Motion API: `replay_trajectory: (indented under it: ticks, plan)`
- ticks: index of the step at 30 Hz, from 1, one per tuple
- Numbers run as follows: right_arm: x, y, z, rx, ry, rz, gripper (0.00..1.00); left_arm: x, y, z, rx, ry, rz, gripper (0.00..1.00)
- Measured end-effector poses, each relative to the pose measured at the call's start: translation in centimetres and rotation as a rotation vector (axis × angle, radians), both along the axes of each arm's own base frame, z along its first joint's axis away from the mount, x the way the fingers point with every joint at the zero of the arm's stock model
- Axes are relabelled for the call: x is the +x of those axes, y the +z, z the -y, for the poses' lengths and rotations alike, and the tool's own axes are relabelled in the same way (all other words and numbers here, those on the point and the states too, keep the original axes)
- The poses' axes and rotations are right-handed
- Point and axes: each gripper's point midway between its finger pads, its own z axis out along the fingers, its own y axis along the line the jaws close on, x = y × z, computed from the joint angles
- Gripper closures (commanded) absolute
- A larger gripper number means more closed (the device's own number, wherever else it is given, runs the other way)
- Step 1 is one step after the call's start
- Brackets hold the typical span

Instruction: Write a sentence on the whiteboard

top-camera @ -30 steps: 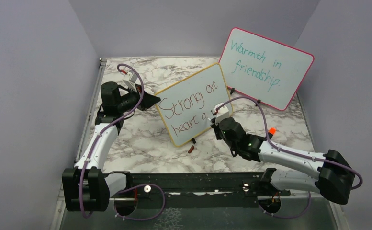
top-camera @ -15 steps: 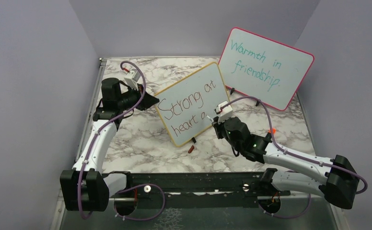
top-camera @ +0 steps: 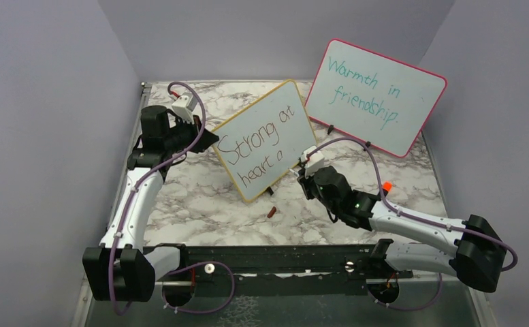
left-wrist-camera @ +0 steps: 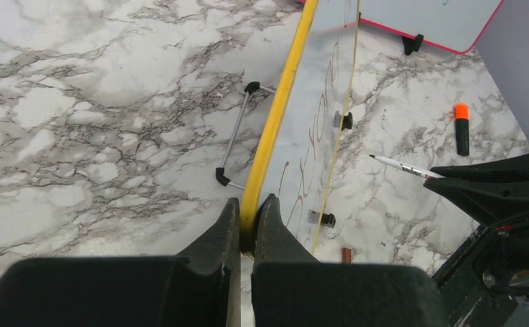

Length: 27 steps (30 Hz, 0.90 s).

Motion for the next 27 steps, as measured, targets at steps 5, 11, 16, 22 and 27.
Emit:
replay_trajectory:
  ticks: [5,11,16,22,27]
  plan:
    - [0.1,0.0,-0.1,-0.004,0.003,0.003,0.99,0.2,-0.1,-0.8,0.036,0.039,0.011,0.73]
    - [0.2,0.2,-0.2,0.004,0.003,0.009,0.99,0.2,-0.5,-2.6,0.067,0.149,0.02,0.59]
    - [0.3,0.5,-0.4,0.018,0.003,0.019,0.99,-1.6,-0.6,-3.1,0.0,0.239,0.017,0.53]
    - [0.5,1.0,-0.6,0.032,0.006,0.037,0.99,-3.3,-1.9,-2.7,-0.135,0.307,-0.025,0.51]
    - [0.7,1.5,-0.9,0.051,0.007,0.055,0.99,-4.4,-4.5,-1.4,-0.223,0.306,-0.118,0.51]
